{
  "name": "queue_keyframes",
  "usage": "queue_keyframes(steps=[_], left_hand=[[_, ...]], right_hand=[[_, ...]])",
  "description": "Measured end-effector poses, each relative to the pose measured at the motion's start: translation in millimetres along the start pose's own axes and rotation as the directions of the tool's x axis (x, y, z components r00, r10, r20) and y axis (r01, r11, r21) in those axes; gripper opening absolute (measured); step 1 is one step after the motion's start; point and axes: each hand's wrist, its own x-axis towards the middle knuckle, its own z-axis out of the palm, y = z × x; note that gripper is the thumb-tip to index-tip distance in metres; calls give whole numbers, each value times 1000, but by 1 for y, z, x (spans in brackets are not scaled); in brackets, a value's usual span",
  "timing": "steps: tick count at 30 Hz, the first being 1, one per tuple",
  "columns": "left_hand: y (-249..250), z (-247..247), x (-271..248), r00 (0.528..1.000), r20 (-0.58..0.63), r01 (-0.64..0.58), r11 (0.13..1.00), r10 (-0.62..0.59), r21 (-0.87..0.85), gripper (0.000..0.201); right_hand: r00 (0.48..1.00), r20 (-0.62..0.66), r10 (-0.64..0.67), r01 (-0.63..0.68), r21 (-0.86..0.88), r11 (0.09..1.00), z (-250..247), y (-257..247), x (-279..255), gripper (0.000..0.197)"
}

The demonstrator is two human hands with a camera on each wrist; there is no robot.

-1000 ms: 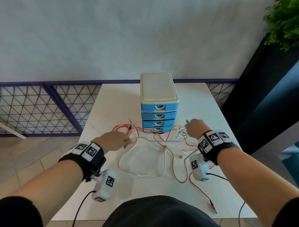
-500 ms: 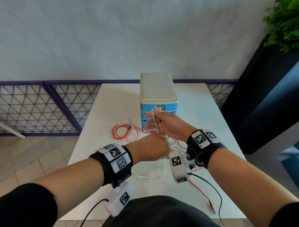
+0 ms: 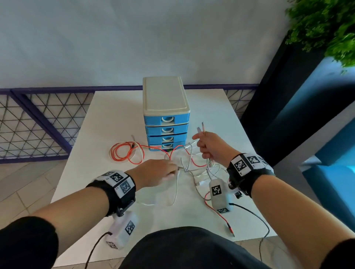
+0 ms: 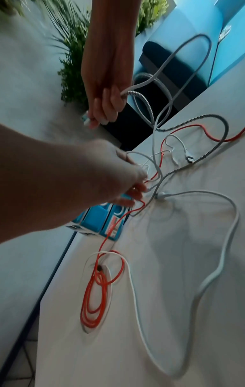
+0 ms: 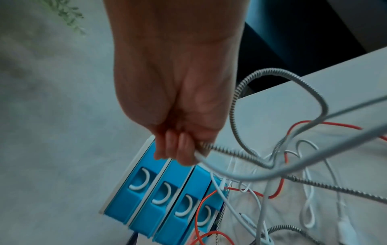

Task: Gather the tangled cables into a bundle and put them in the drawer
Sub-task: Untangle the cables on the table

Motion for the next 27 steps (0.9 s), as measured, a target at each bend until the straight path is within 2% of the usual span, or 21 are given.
queue_keyframes(steps=[2,6,9,11,13,15,17,19,20,22,25,27], left_hand=[[-5,16,14,985,80,156,985,-150,-69,11],[7,48,41,911,199,398,897,-361,-195,16],[21,62,48,869,217,480,865,-445,-148,39],[20,67,49,848,214,524,829,-485,-195,37],[13,67,46,827,244,561,770,-506,-304,23],[8,58,41,818,275,574,687,-505,-447,4],[6,42,36,818,311,565,573,-485,-594,9],[7,20,28,813,396,562,400,-426,-724,6],[8,7,23,812,446,565,313,-376,-764,4],[6,-17,15,817,480,553,198,-318,-809,5],[5,-43,8,829,401,473,107,-389,-875,10],[7,-52,5,837,334,413,99,-434,-905,12]], right_hand=[[996,94,11,-19,80,997,-9,3,-7,26],[971,240,0,-47,192,980,-24,4,-22,26],[960,279,1,-57,193,980,-33,5,-25,27],[964,267,9,-53,158,986,-36,3,-26,27],[977,210,23,-44,97,994,-36,1,-25,27],[991,128,35,-38,22,999,-35,0,-20,26],[995,82,50,-48,-27,998,-31,1,-14,27],[997,45,68,-66,-52,997,-23,3,-8,29],[997,26,76,-74,-71,995,-19,3,-5,29],[996,-5,90,-90,-114,989,-10,3,0,28],[992,37,119,-115,-93,989,4,2,5,25],[986,109,129,-126,-34,991,16,-1,5,26]])
